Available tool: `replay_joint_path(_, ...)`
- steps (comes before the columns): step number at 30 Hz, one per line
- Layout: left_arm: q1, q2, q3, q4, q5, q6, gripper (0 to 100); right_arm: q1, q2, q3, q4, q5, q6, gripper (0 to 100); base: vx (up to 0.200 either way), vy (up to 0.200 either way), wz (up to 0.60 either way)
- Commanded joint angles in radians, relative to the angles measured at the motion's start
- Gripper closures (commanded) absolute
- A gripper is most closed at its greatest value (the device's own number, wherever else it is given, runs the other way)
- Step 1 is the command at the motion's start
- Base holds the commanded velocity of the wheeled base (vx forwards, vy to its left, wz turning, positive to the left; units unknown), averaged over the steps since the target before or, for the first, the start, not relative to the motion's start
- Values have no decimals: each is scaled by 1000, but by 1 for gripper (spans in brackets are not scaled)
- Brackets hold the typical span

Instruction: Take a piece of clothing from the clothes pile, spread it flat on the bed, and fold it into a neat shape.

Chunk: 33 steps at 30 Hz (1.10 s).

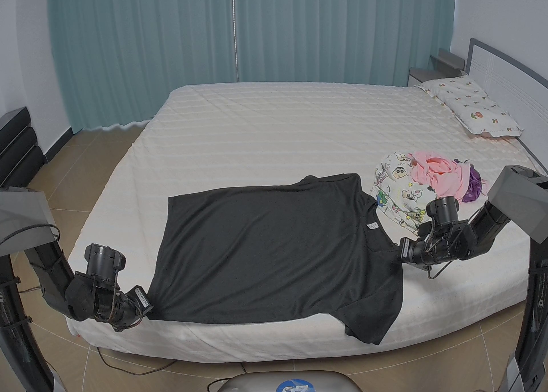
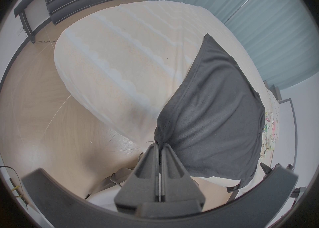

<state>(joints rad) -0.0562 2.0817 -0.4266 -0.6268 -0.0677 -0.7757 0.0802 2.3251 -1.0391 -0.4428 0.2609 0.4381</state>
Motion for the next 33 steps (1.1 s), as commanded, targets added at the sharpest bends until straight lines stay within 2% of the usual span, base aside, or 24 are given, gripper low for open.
replay_joint_path(1, 4, 8, -4, -1, -3, -2, 100, -8, 13, -44, -16, -2, 8, 100, 0, 0, 0)
replay_joint_path(7, 6, 26, -4, -16, -3, -2, 100, -8, 7, -27, -14, 5, -4, 100, 0, 0, 0)
replay_joint_path(9, 6, 29, -3, -31, -1, -4, 100, -17, 10, 2, -20, 9, -32, 100, 0, 0, 0)
replay_joint_path(10, 6, 31, -3, -34, -1, -4, 100, -19, 11, 10, -20, 9, -42, 0, 0, 0, 0)
replay_joint_path(18, 6, 31, -3, -36, -1, -2, 100, -20, 20, 77, -25, 12, -101, 0, 0, 0, 0)
replay_joint_path(24, 6, 31, -3, -36, -1, -2, 100, -4, 59, 54, -30, 15, -99, 0, 0, 0, 0)
replay_joint_path(25, 6, 31, -3, -36, -1, -2, 100, 4, 74, 42, -30, 14, -101, 100, 0, 0, 0)
replay_joint_path(33, 6, 31, -4, -36, -1, -4, 100, 4, 83, -39, -80, 9, -58, 100, 0, 0, 0)
